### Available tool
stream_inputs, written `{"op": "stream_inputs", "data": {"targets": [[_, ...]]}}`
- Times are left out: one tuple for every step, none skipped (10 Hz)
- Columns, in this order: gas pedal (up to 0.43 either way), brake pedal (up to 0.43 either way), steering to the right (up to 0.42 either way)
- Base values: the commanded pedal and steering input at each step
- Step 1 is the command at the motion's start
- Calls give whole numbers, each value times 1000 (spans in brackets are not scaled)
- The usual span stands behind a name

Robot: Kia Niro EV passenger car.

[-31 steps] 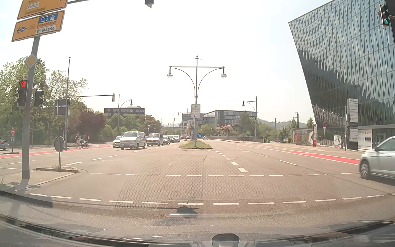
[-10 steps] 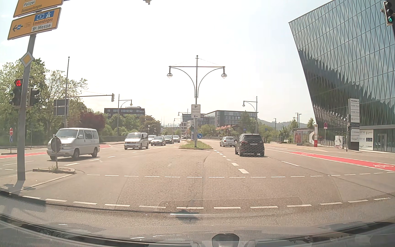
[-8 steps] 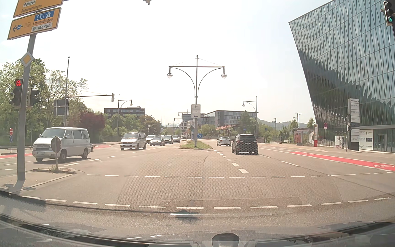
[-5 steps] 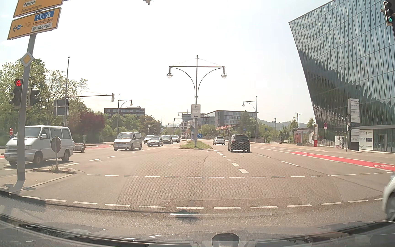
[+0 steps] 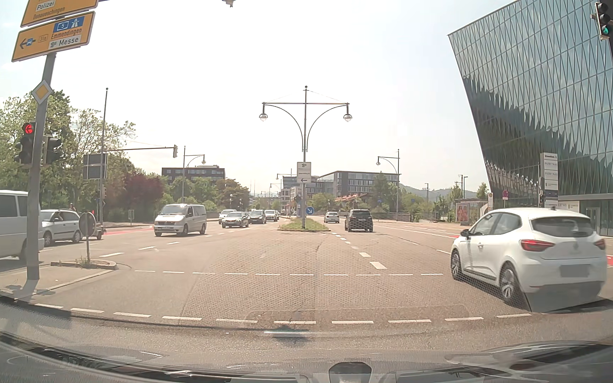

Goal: Follow the waypoints while adhering to traffic rules and regulations

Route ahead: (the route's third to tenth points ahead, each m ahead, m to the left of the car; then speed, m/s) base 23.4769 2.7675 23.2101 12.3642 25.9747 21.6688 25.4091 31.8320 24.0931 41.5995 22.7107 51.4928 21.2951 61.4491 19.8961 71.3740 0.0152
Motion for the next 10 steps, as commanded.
{"op": "stream_inputs", "data": {"targets": [[0,207,-5],[0,207,-5],[0,213,-5],[0,207,-5],[0,207,-5],[0,207,-5],[0,207,-5],[0,207,-5],[0,207,-5],[0,207,-5]]}}
